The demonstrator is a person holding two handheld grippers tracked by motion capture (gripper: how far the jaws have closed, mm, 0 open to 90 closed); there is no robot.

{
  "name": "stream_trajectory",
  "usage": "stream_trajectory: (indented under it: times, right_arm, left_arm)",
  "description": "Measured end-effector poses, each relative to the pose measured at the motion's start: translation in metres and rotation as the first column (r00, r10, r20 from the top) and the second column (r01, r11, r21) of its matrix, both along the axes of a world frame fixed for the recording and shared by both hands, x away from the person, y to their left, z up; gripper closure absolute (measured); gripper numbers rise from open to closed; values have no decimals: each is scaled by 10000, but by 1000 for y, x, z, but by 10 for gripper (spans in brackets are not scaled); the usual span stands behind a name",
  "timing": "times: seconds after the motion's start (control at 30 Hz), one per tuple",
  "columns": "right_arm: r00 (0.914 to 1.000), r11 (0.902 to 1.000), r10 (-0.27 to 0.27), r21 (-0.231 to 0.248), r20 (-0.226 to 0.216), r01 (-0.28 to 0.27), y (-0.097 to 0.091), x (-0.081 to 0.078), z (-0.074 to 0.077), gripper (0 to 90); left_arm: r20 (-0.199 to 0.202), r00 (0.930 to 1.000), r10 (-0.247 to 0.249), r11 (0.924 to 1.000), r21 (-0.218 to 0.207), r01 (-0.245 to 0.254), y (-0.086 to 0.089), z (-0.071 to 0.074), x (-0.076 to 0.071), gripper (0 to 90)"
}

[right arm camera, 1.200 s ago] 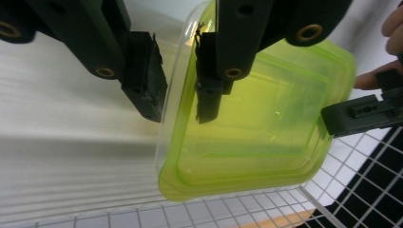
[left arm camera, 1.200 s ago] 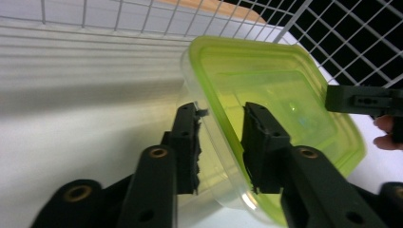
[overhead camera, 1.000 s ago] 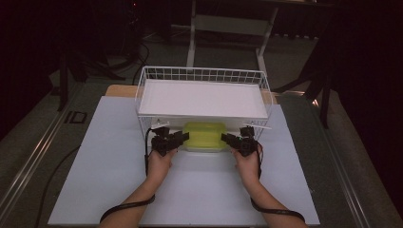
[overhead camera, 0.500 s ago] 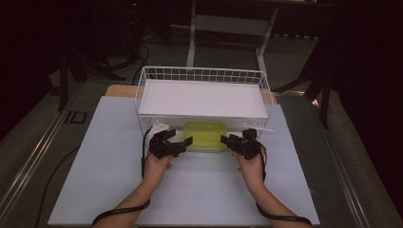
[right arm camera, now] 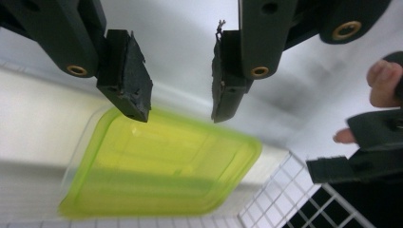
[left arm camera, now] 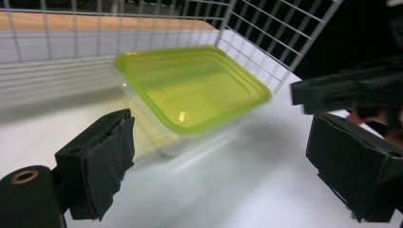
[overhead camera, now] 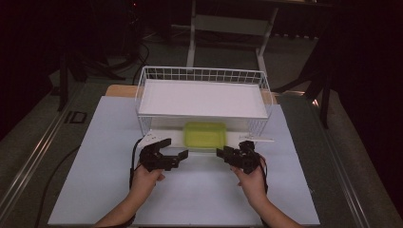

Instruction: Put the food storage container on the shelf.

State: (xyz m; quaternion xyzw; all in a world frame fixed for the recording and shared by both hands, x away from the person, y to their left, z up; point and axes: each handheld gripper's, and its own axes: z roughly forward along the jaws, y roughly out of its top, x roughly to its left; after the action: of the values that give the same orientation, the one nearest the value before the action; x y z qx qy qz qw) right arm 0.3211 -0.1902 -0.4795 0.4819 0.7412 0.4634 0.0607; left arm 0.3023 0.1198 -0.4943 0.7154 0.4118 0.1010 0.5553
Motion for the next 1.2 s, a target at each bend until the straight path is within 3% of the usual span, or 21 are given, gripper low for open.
stream_trajectory:
  times: [0.27,0.4,0.6,0.73,0.97,1.2]
  right_arm:
    - [9993,9974,315,-643,-176,-326,14,-8,-13,810]
    - [9974,9973,473,-533,-547,-502,23,-7,-21,895]
    - [9970,9947,571,-830,-527,-614,37,-4,-27,896]
    - [9977,9934,535,-993,-424,-575,45,0,-32,896]
    - [9989,9921,241,-1222,-395,-288,49,13,-37,896]
    - [9989,9944,-231,-1039,-420,186,46,28,-38,895]
  left_arm:
    - [36,9989,-470,9989,-73,470,4,-5,-19,98]
    - [214,9972,-714,9974,-33,715,5,-11,-25,98]
    - [901,9935,-693,9975,199,678,5,-18,-30,99]
    - [1306,9894,-641,9962,671,556,3,-22,-31,99]
    - [1144,9917,-579,9973,526,522,4,-25,-31,99]
    - [1012,9938,-451,9987,266,427,7,-27,-29,100]
